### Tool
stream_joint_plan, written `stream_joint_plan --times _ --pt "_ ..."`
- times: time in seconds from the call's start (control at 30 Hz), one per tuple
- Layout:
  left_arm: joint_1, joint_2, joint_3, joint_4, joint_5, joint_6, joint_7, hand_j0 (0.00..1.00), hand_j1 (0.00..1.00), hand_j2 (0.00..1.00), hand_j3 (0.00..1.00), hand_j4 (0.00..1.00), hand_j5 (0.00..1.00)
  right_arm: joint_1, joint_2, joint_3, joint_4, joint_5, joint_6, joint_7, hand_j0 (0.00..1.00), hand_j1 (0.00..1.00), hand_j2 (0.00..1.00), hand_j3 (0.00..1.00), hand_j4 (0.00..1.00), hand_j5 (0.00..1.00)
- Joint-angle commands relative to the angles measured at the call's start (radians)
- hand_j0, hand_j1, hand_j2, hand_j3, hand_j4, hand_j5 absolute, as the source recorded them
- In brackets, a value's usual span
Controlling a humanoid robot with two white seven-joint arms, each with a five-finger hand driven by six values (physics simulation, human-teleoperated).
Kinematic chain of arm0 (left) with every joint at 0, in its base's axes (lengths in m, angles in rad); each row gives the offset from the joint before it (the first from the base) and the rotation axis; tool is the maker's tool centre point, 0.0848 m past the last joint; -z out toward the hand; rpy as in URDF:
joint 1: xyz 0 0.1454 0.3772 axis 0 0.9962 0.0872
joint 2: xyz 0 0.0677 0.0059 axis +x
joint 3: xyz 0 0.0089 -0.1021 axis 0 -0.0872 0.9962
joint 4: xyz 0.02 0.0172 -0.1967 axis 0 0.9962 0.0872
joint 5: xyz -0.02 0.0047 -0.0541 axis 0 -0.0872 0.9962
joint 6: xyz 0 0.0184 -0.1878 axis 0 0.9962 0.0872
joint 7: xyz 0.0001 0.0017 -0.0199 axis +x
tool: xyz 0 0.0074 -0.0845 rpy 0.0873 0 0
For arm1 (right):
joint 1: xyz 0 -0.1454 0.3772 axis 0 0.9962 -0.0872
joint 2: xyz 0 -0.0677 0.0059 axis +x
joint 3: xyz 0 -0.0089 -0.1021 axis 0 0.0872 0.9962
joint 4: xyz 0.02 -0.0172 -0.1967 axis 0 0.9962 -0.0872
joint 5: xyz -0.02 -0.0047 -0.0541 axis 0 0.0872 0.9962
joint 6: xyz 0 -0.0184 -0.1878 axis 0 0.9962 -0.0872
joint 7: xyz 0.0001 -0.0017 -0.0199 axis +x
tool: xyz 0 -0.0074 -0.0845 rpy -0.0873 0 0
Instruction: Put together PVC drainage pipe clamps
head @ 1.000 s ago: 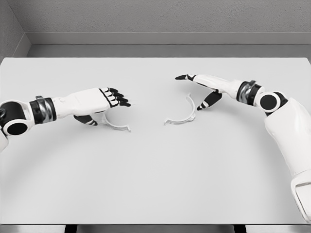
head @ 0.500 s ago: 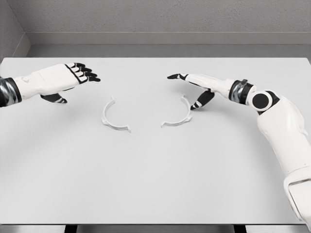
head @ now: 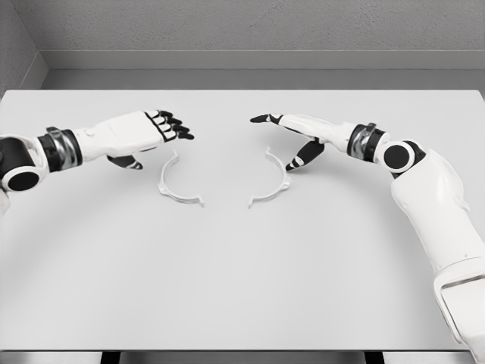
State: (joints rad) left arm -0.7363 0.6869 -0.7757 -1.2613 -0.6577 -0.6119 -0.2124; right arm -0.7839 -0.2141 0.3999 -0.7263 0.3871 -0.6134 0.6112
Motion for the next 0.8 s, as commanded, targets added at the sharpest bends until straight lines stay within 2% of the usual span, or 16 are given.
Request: stream_joint_plan --times 0.0,0.13,0.27,0.3,0.37,0.6,0.77 --pt "0.000 -0.001 -0.007 0.002 0.006 0.001 0.002 1.00 1.00 1.00 1.00 1.00 1.00 0.000 -0.005 -0.004 -0.001 -0.008 0.003 0.000 1.00 1.00 1.00 1.00 1.00 1.00" --pt "-0.009 -0.006 -0.005 0.046 0.003 0.001 0.002 1.00 1.00 1.00 1.00 1.00 1.00 -0.006 -0.054 -0.064 -0.012 -0.013 0.003 0.000 1.00 1.00 1.00 1.00 1.00 1.00" --pt "-0.012 -0.041 -0.013 0.049 -0.011 0.001 0.002 1.00 1.00 1.00 1.00 1.00 1.00 -0.003 -0.085 -0.070 -0.015 -0.013 0.003 0.000 1.00 1.00 1.00 1.00 1.00 1.00" --pt "-0.014 -0.046 -0.013 0.051 -0.011 0.001 0.002 1.00 1.00 1.00 1.00 1.00 1.00 0.000 -0.096 -0.070 -0.033 -0.014 0.003 0.000 1.00 1.00 1.00 1.00 1.00 1.00" --pt "-0.026 -0.055 -0.017 0.071 -0.011 0.001 0.002 1.00 1.00 1.00 1.00 1.00 1.00 0.032 -0.119 -0.070 -0.116 -0.013 0.003 0.000 1.00 1.00 1.00 1.00 1.00 1.00" --pt "-0.026 -0.059 -0.028 0.097 -0.013 0.001 0.002 1.00 1.00 1.00 1.00 1.00 1.00 0.057 -0.114 -0.056 -0.162 -0.010 0.003 0.000 1.00 1.00 1.00 1.00 1.00 1.00" --pt "-0.026 -0.063 -0.031 0.126 -0.013 0.001 0.001 1.00 1.00 1.00 1.00 1.00 1.00 0.057 -0.097 0.014 -0.168 -0.008 0.003 0.000 1.00 1.00 1.00 1.00 1.00 1.00"
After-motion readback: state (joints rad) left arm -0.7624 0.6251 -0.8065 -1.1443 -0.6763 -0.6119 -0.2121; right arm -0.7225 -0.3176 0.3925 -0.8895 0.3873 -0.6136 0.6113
